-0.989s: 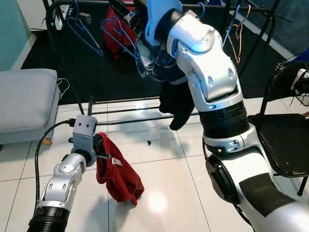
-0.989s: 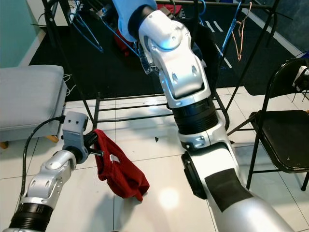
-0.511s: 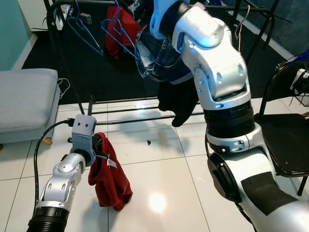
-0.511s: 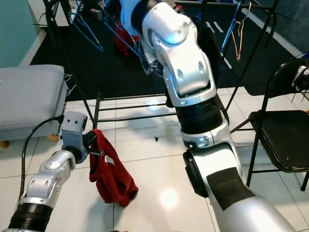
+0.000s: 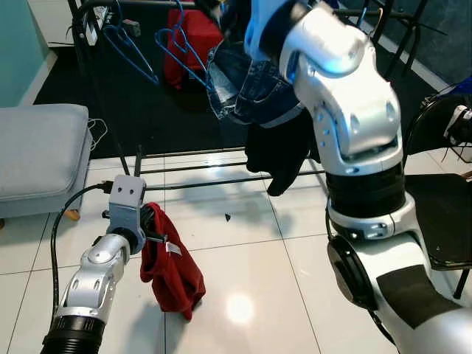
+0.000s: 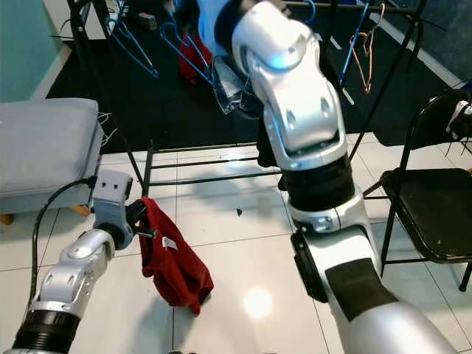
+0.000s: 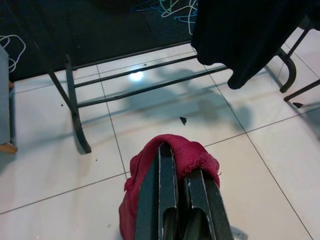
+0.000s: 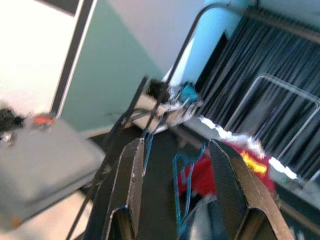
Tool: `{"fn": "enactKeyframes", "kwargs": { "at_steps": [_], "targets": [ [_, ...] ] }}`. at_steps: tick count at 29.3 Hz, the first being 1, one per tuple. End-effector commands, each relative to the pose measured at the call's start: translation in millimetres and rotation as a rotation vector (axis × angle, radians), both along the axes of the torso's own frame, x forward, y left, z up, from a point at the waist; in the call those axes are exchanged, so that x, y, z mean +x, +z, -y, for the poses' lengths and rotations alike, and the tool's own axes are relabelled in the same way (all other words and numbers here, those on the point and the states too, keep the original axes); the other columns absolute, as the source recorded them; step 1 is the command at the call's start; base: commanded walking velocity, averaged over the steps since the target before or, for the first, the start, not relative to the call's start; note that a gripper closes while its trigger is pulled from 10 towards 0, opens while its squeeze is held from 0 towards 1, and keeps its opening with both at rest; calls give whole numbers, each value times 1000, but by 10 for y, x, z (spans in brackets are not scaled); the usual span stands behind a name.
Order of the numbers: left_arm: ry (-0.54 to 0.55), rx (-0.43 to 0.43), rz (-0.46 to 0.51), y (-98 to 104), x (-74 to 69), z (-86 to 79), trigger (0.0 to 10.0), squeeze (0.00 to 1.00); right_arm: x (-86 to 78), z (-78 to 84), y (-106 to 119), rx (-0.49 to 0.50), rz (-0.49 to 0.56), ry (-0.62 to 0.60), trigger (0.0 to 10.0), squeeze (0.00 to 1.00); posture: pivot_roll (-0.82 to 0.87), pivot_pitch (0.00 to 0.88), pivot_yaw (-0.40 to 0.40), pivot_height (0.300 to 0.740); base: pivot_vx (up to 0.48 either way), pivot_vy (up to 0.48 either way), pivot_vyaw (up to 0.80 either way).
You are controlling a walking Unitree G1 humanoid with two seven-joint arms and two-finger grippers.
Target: Hang hanger
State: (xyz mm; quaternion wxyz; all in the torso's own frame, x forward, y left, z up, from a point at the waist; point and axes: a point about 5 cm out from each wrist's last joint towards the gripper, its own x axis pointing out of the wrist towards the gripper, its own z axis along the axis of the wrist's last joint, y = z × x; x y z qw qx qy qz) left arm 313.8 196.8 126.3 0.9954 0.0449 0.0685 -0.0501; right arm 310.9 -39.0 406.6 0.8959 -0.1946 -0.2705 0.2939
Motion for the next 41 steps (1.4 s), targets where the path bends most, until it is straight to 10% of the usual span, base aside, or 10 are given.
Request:
{"fn": "enactKeyframes", "kwargs": {
  "at_steps": [1,7,8,9,21,24,29,41],
  "targets": [
    [37,9,-17,-74,-108,-129,10000,0,159,12,-409,-5,-128,-43,10000,0,9,161,-4,740,0,0,0],
    [53,-13,-28,-161,-181,-163,10000,0,356,107,-947,56,-262,-104,10000,0,9,136,-3,740,0,0,0],
    [94,-75,-34,-254,-220,-157,10000,0,373,344,-1623,105,-394,-179,10000,0,0,112,-9,740,0,0,0],
    [94,-75,-34,-254,-220,-157,10000,0,373,344,-1623,105,-394,-179,10000,0,0,112,-9,740,0,0,0],
    [40,-143,-117,-534,-264,152,10000,0,-18,1106,-3288,134,-765,-567,10000,0,-2,27,-10,740,0,0,0],
    [40,-143,-117,-534,-264,152,10000,0,-18,1106,-3288,134,-765,-567,10000,0,-2,27,-10,740,0,0,0],
    [55,-151,-58,-457,-196,260,10000,0,-135,1233,-3512,454,-867,-677,10000,0,-8,24,-17,740,0,0,0],
    [108,-137,-122,-635,-257,332,10000,0,-89,952,-3635,368,-911,-528,10000,0,-5,0,-45,740,0,0,0]
  ]
}}
